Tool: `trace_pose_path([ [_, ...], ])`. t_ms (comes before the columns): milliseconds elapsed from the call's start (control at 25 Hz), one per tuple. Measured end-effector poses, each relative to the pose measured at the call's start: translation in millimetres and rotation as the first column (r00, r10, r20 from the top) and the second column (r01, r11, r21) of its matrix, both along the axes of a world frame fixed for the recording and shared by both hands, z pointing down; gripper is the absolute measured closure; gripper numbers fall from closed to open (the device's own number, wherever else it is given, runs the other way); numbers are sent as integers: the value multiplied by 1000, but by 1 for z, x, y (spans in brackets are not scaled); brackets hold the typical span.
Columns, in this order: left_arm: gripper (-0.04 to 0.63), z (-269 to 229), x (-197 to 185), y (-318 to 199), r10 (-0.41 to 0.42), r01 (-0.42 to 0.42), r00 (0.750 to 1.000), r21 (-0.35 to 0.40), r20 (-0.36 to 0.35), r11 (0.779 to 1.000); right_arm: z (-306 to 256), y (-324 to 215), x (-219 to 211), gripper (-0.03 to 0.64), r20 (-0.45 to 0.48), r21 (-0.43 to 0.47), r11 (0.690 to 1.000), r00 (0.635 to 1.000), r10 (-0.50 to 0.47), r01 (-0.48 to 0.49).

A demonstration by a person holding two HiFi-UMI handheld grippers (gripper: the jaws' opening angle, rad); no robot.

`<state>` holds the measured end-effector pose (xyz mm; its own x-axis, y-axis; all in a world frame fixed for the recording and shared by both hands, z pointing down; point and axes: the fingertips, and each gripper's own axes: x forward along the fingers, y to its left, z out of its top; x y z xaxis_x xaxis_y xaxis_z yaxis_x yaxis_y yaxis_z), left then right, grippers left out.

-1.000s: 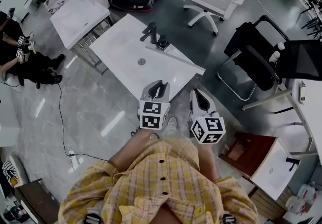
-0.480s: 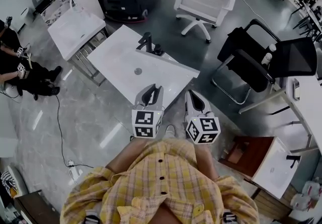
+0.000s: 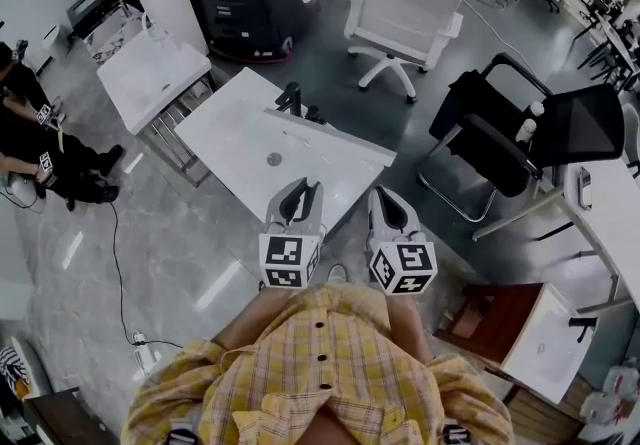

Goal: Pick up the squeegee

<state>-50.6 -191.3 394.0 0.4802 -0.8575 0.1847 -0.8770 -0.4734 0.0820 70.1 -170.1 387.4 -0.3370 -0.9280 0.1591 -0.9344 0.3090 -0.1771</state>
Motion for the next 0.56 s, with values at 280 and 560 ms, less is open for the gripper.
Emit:
trace_pose_path([
  [280,508,-4,1,-4,10,-10,1000,18,-19,1000,-5,-4,2,618,1,27,1000,1000,12,-12],
  [560,508,-1,10,-3,14,-14,1000,13,-19,1000,-6,-4,12,618,10,30,999,1000,25,-25],
])
